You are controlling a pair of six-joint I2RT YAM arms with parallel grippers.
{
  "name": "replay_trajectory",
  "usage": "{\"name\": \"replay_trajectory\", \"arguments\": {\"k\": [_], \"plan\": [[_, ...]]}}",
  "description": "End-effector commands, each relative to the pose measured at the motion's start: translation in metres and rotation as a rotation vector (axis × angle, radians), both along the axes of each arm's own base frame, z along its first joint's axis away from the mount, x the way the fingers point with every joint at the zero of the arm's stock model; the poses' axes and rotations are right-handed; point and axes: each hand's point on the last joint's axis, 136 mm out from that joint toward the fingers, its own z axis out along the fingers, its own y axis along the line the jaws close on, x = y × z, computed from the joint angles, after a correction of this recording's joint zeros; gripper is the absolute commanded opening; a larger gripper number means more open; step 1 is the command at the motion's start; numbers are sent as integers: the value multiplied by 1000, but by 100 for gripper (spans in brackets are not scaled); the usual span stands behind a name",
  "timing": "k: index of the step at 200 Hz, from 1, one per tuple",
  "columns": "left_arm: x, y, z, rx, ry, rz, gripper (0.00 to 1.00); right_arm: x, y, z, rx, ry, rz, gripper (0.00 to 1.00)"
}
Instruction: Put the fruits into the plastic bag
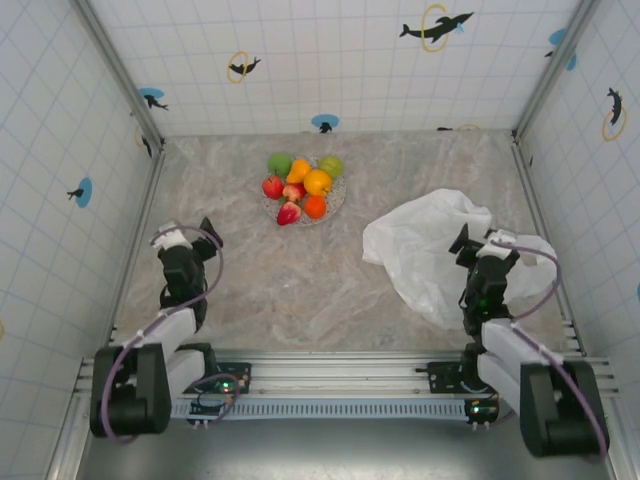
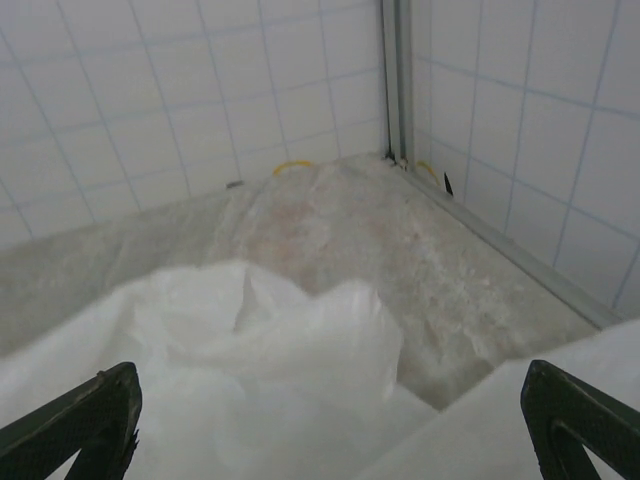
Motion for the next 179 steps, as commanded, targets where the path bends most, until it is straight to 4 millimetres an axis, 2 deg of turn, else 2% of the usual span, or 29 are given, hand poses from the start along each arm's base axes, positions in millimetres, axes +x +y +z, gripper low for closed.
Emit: {"name": "replay_trajectory", "arguments": {"k": [1,11,23,46,56,69,81,100,114,132,149,179], "plan": [[2,-42,0,-282,88,-148,98,-2,0,5,100,95,-22,98],[0,-75,6,-326,92,-270,98,-2,10,2,129,147,-1,94],[-8,-125,7,-311,129,-423,98,-1,27,-9,118,267,45,93],[-33,-209,-6,-225,245,-631,98,-8,59,-35,59,478,138,95],[-42,-241,-12,-202,287,-714,98,-9,66,-41,58,516,167,95],[-52,-279,-22,-147,345,-817,98,-9,59,-44,35,542,140,95],[-54,-310,-29,-90,394,-887,98,-4,44,-39,21,537,87,96],[-54,-353,-47,-32,480,-975,94,9,14,-33,95,525,17,94],[-50,-376,-56,-18,517,-1019,93,21,0,-26,91,525,-14,93],[-46,-392,-61,2,542,-1050,92,42,-6,-21,11,556,-11,94],[-48,-393,-61,6,538,-1059,92,63,-9,-26,13,631,5,97],[-56,-384,-64,2,548,-1056,93,93,-3,-51,95,716,97,98]]}}
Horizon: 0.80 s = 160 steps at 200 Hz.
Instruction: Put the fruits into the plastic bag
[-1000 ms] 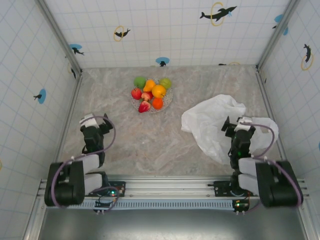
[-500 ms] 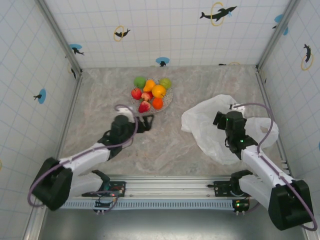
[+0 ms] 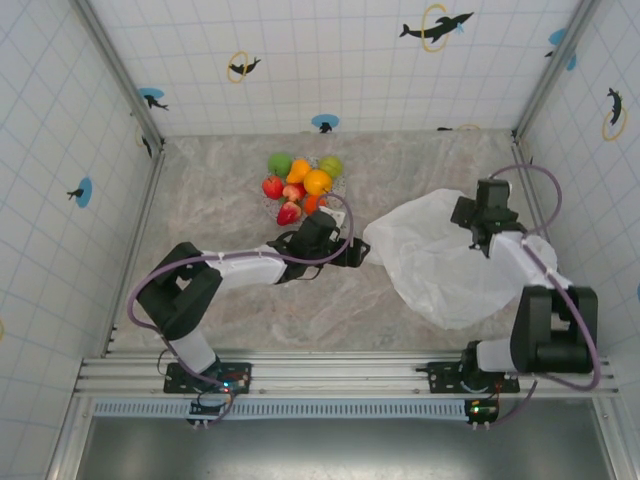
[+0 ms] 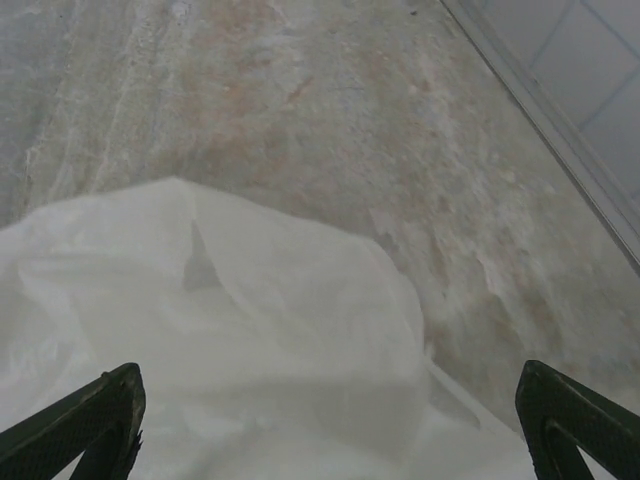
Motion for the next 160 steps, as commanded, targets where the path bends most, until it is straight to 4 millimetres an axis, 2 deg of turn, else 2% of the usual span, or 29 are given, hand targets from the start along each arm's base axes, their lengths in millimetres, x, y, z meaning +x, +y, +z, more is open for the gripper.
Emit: {"name": "replay_trajectory", "arguments": {"k": [1,26,41,49,61,68,79,89,103,124,144,155,160], "plan": [[-11,6,-1,20,7,-30,93,16,6,-17,64,82,65,98],[-16,15,-2,34,5,-20,94,30,-6,-36,85,150,26,99],[-17,20,-1,44,-5,-14,94,34,-8,-48,69,192,31,94],[-18,23,-1,51,-12,-11,94,36,-7,-55,72,212,49,81],[-18,28,2,63,-23,-3,94,40,1,-59,119,237,93,52],[-18,31,3,72,-28,2,94,43,6,-56,144,237,114,38],[-18,35,8,81,-38,12,94,48,7,-41,150,207,127,24],[-17,39,17,79,-58,26,94,55,5,-16,140,146,125,15],[-16,44,31,60,-91,50,94,67,-2,37,120,18,114,0],[-14,54,56,22,-148,103,94,79,-5,141,75,-219,115,0],[-11,66,75,-1,-203,158,94,71,0,238,-8,-405,104,0],[-9,74,85,-2,-237,189,95,61,9,281,-91,-477,100,0],[-8,78,89,-1,-252,204,95,56,16,292,-127,-497,102,0]]}}
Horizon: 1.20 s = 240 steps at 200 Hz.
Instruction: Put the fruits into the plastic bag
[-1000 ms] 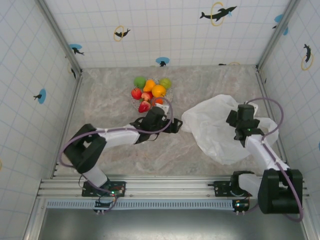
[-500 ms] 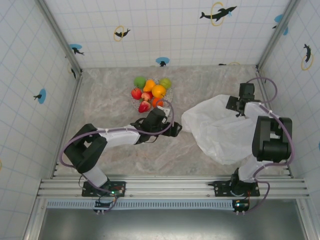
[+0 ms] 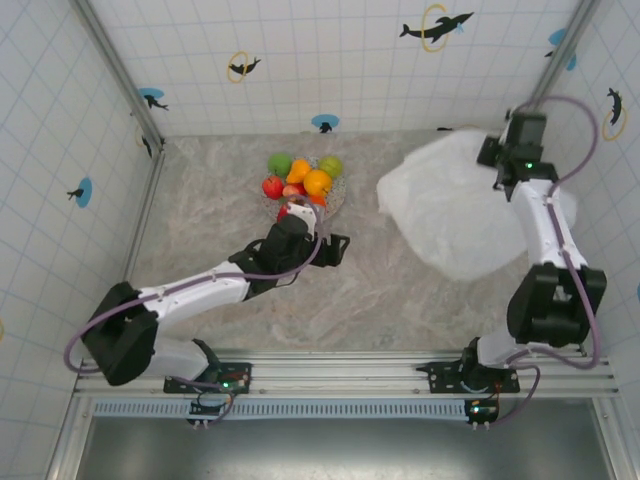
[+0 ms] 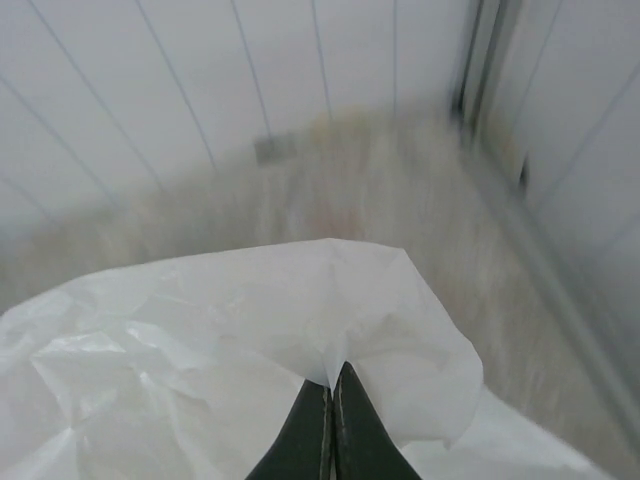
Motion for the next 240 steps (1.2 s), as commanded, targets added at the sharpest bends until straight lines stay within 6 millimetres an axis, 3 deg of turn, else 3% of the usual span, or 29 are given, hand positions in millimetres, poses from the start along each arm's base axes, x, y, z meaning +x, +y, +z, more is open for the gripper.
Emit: {"name": "replay_trajectory", "arguments": {"k": [1,19,35,50,76,92,108,125,140,144,162,180,194,217,240], "plan": [[6,21,13,28,-71,89,95,-27,20,121,-147,-248,-25,0],[8,35,25,35,-124,137,96,-55,61,150,-326,-311,-31,0],[10,48,32,50,-164,184,97,-84,89,137,-417,-318,-40,0],[9,59,31,72,-178,219,98,-110,106,96,-426,-304,-30,0],[6,77,25,117,-180,266,98,-149,145,-15,-285,-225,100,0],[4,87,22,142,-180,290,98,-168,171,-72,-157,-145,174,2],[1,95,22,149,-184,312,98,-186,210,-116,-33,-65,281,14],[-2,100,18,144,-177,323,98,-201,256,-143,71,14,422,30],[-5,101,15,133,-157,319,98,-207,285,-143,87,69,515,44],[-7,100,12,131,-147,316,98,-207,291,-139,78,77,539,54],[-14,95,5,89,-107,285,97,-205,298,-117,-4,71,586,72],[-22,79,-1,3,-58,227,96,-198,283,-92,-108,9,582,82],[-29,63,-6,-53,-22,180,96,-183,255,-80,-147,-7,516,85],[-43,27,-14,-40,-11,98,96,-161,219,-70,-16,4,495,88],[-57,-7,-15,28,-56,54,97,-150,208,-60,87,-13,570,92]]}}
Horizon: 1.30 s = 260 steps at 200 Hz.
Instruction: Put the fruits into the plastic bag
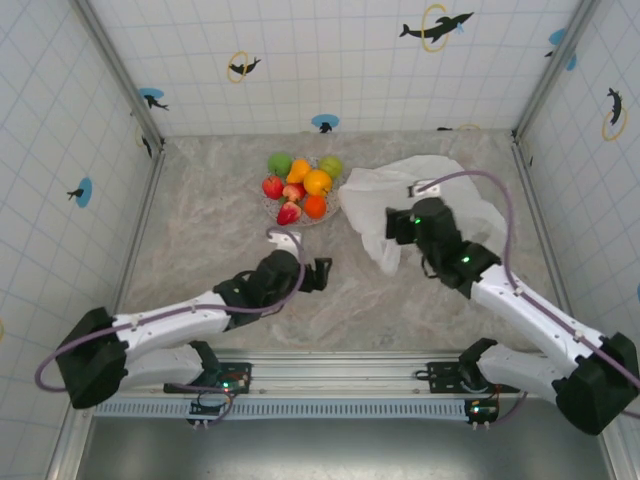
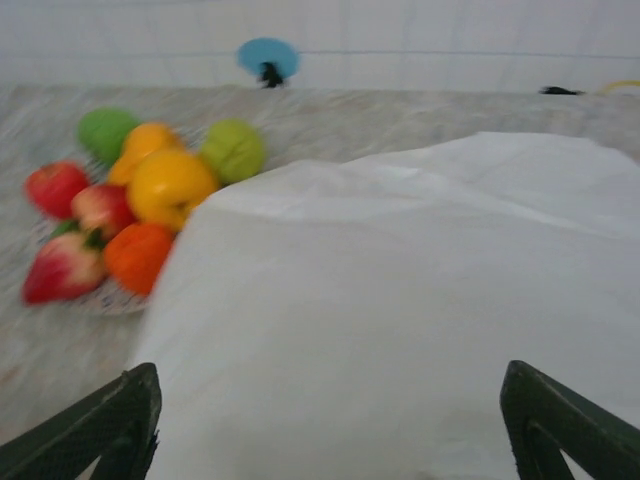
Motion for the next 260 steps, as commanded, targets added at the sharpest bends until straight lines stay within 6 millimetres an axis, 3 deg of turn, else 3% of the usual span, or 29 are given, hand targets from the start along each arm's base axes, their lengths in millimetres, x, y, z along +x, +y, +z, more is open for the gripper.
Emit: {"name": "replay_trajectory", "arguments": {"k": [1,28,37,61,72,103,109,114,118,133,177,196,224,235,260], "plan": [[-9,-40,19,-35,-51,-43,97,-1,9,11,84,18,169,92],[-25,-74,9,-38,-33,-107,98,2,14,19,163,13,297,94],[-28,-82,4,-36,-22,-113,98,12,-2,12,137,17,225,95],[-33,-108,-12,-12,-5,-158,98,39,-67,-15,46,98,-68,95],[-35,-125,-18,6,-14,-205,98,46,-83,-25,31,117,-126,95],[-34,-165,-28,119,-111,-297,95,55,-107,-54,-4,183,-194,95],[-31,-171,-30,137,-126,-313,93,56,-111,-58,-11,194,-203,95],[-32,-172,-42,175,-126,-328,90,57,-113,-62,-17,206,-207,95],[-28,-182,-33,165,-144,-332,88,57,-114,-63,-20,213,-210,95],[-22,-192,-48,222,-156,-342,80,58,-115,-67,-29,230,-209,95],[-14,-201,-90,295,-139,-334,59,58,-112,-63,-85,222,-150,96],[-16,-205,-98,281,-131,-376,39,55,-105,-62,-106,176,-86,97],[-31,-195,-79,207,-110,-503,4,50,-89,-47,-154,73,9,96],[-38,-180,-68,172,-83,-545,0,45,-77,-40,-209,22,80,96],[-47,-139,-38,68,15,-598,0,23,-42,-34,-346,-70,296,96]]}}
